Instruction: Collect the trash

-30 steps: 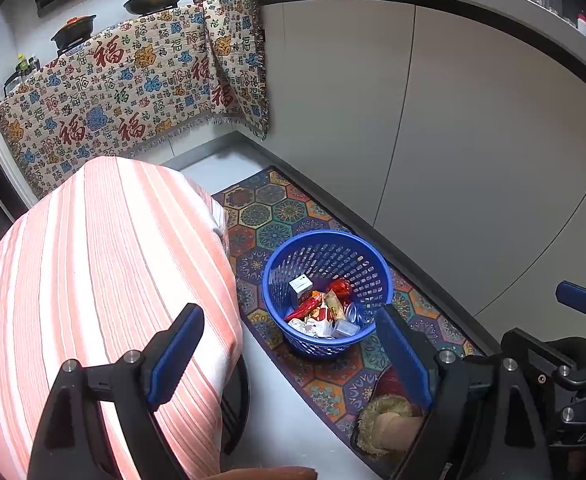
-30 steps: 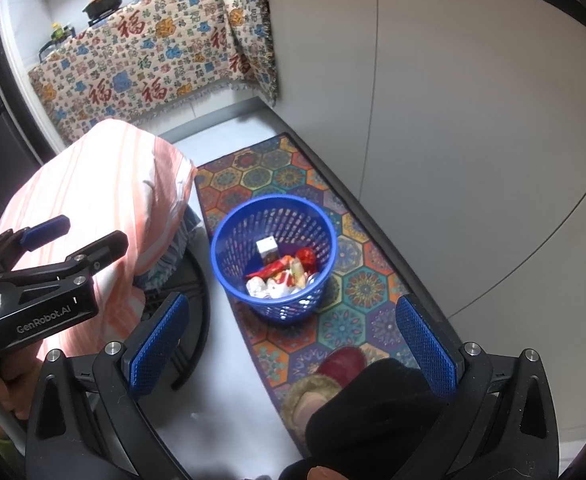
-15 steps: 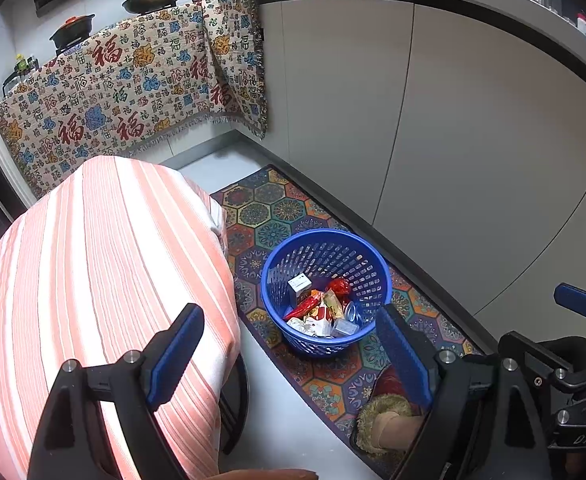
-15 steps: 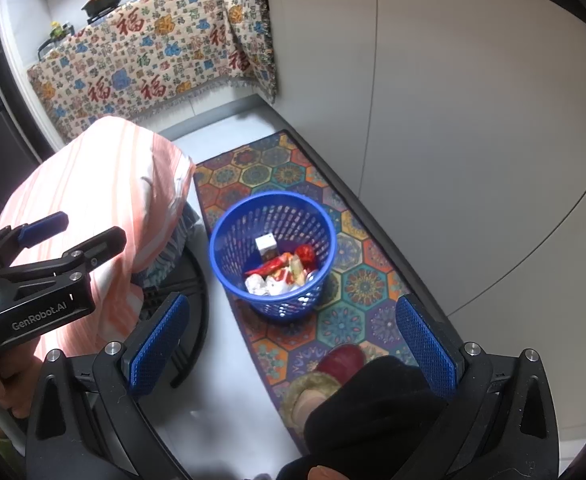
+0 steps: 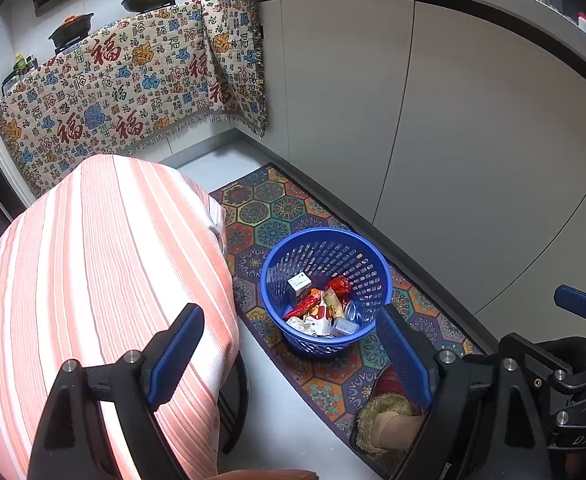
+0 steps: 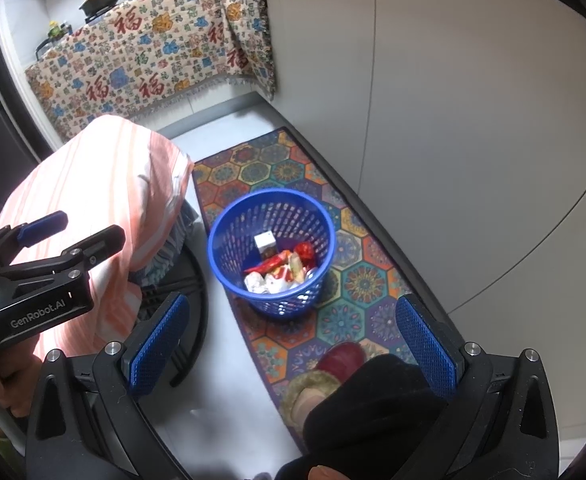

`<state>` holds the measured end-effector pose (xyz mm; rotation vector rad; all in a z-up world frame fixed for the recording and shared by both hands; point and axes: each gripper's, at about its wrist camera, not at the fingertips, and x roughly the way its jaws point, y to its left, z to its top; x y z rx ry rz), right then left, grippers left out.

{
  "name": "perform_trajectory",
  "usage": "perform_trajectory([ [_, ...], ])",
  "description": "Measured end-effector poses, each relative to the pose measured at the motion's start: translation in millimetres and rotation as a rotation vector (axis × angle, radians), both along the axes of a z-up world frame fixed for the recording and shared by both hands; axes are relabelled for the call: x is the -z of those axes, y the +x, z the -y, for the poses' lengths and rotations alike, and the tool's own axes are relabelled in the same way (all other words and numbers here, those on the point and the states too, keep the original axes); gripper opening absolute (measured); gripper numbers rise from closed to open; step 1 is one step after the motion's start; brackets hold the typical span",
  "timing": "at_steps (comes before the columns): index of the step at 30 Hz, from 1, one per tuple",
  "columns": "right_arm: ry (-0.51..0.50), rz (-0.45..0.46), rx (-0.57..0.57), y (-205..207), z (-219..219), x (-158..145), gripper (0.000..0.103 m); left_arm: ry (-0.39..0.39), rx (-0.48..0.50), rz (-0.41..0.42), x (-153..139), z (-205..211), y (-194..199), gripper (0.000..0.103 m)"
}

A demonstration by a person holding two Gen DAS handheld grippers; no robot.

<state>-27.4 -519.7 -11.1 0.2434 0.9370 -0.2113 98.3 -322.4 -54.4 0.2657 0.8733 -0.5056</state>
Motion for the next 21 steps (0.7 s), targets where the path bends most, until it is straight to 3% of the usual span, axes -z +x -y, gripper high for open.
perform_trajectory([
  [21,0.003,-0.006,0.003,-0.9,2.9,4.8,0.103,0.005,0.009,0.000,2.6,3.5,-0.8,0.089],
])
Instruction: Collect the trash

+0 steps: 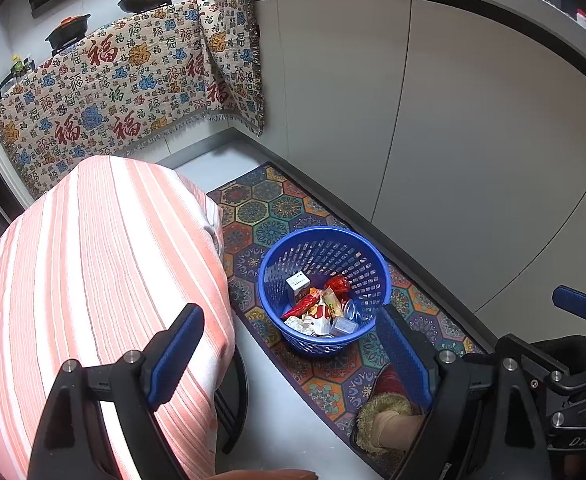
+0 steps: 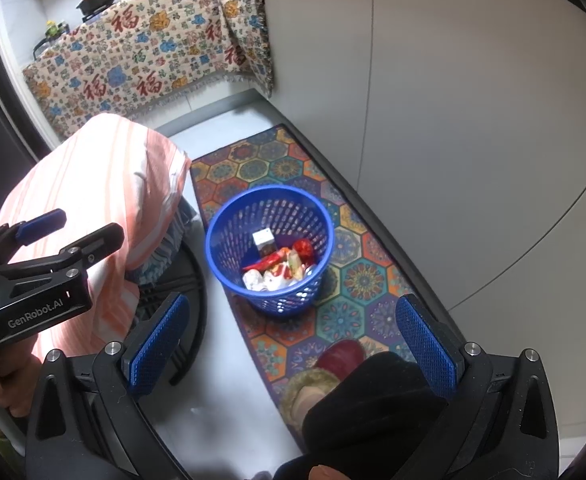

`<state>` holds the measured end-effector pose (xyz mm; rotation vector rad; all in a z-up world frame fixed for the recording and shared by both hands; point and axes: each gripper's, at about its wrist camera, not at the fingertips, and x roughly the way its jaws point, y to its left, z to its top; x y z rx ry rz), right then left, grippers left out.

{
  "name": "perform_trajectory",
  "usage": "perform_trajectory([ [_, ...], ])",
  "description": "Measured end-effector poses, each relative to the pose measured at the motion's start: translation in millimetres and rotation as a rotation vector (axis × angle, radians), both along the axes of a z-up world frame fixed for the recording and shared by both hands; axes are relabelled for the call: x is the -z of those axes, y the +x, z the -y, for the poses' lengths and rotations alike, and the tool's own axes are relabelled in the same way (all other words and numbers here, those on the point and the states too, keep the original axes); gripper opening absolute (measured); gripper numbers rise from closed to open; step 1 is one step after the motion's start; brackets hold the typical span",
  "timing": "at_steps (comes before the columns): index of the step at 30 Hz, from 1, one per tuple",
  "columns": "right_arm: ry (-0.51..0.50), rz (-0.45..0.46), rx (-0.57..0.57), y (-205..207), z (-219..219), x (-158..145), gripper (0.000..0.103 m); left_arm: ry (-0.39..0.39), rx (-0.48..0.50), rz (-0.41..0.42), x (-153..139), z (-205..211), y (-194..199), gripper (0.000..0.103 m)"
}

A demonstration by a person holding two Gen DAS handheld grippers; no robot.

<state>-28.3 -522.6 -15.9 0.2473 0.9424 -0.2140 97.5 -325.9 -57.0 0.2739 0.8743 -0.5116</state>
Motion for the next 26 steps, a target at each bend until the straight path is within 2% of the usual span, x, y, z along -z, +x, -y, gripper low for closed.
perform_trajectory([
  [26,0.007,-0.023,0.024,1.7,2.9,4.3,0.103,0.001,0.017,-0.002,2.2,2.7,-1.4,0.089],
])
